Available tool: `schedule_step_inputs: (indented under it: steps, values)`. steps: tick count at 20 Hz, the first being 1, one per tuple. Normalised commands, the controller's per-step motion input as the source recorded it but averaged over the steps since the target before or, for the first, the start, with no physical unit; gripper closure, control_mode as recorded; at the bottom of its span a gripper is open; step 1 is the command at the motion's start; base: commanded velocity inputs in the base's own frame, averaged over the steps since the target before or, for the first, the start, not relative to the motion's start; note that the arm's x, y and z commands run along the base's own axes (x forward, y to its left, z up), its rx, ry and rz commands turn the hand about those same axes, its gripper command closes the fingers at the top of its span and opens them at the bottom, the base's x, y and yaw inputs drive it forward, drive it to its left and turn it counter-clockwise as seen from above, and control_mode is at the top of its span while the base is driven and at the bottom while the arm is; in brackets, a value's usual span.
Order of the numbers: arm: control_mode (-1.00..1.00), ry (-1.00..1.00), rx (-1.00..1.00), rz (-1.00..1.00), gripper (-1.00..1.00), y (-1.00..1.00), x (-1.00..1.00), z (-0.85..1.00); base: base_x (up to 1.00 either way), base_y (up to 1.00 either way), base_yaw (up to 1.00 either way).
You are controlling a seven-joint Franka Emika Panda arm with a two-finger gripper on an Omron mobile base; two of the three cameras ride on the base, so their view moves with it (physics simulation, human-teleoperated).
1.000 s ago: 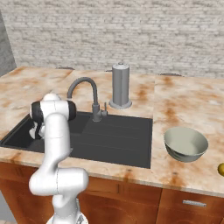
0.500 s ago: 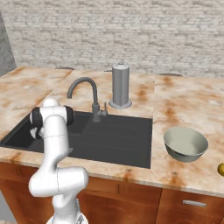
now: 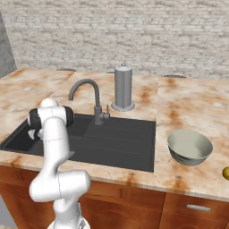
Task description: Pick the eggplant from the sink and place it in the bowl. Then pick the bowl and place it in the microwave. Then close the microwave door and press the start button.
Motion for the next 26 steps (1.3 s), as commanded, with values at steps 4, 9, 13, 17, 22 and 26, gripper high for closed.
schedule_step_inputs:
  steps: [4, 9, 13, 17, 22, 26]
  values:
    - [-1.0, -0.2, 0.0, 0.0, 1.0, -0.27, -0.84, 0.98, 0.0, 0.0, 0.0]
    - [-1.0, -0.16, 0.02, 0.0, 1.0, -0.24, -0.92, 1.0, 0.0, 0.0, 0.0]
    - [-1.0, -0.07, 0.0, 0.0, 1.0, -0.19, -0.6, 1.0, 0.0, 0.0, 0.0]
    - [-1.0, -0.07, 0.0, 0.0, 1.0, -0.22, -0.29, 1.0, 0.0, 0.0, 0.0]
    - [-1.0, -0.02, 0.01, 0.0, 1.0, -0.28, -0.35, 1.0, 0.0, 0.0, 0.0]
    - [-1.0, 0.0, 0.11, 0.0, 1.0, -0.43, -0.43, 1.0, 0.0, 0.0, 0.0]
